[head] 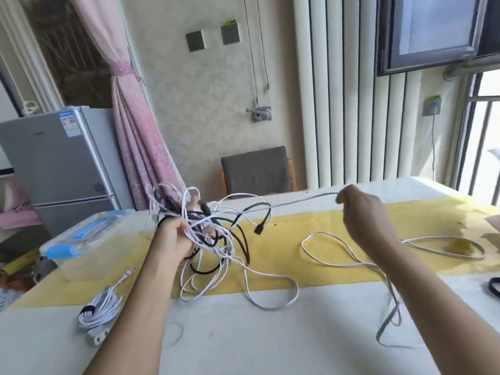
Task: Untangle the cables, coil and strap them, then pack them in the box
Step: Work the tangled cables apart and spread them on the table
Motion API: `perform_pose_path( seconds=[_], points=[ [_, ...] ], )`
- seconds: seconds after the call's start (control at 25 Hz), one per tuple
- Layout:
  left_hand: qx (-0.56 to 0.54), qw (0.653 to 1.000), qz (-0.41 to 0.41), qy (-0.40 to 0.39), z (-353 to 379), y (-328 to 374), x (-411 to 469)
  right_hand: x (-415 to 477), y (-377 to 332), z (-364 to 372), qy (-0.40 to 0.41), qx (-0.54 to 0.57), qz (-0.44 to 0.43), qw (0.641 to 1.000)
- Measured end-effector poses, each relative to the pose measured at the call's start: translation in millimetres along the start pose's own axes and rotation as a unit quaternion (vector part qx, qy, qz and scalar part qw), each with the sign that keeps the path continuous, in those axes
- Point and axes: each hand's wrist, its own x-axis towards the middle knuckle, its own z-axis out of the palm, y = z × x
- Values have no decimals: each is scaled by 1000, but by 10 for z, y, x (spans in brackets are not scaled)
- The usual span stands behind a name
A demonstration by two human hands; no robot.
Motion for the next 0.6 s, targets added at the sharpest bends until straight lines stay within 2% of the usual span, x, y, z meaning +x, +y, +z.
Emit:
perform_pose_path(
  seconds=[0.12,0.16,0.24,0.28,0.32,0.4,0.44,0.48,0.52,0.6],
  points=[
    [8,993,-62,97,-407,-92,-182,47,284,-194,45,-12,76,996],
    [41,987,-69,138,-509,-110,-233,34,355,-253,52,-18,100,993],
    [141,970,-48,194,-622,-133,-321,24,464,-298,39,-27,153,987],
    [240,948,-37,204,-650,-147,-367,15,502,-286,7,-51,170,984],
    [378,904,-42,193,-659,-146,-440,-5,519,-261,-42,-94,174,979],
    [627,761,-120,116,-593,-100,-639,-78,477,-194,-147,-180,171,958],
    [696,691,-179,69,-546,-53,-731,-136,420,-146,-174,-197,152,953],
    [736,637,-230,32,-475,18,-831,-178,348,-87,-190,-190,109,957],
    [762,592,-263,5,-390,105,-922,-222,237,-15,-195,-157,62,966],
    [805,527,-270,-23,-200,305,-1078,-334,-79,123,-224,-71,-12,972]
  ],
)
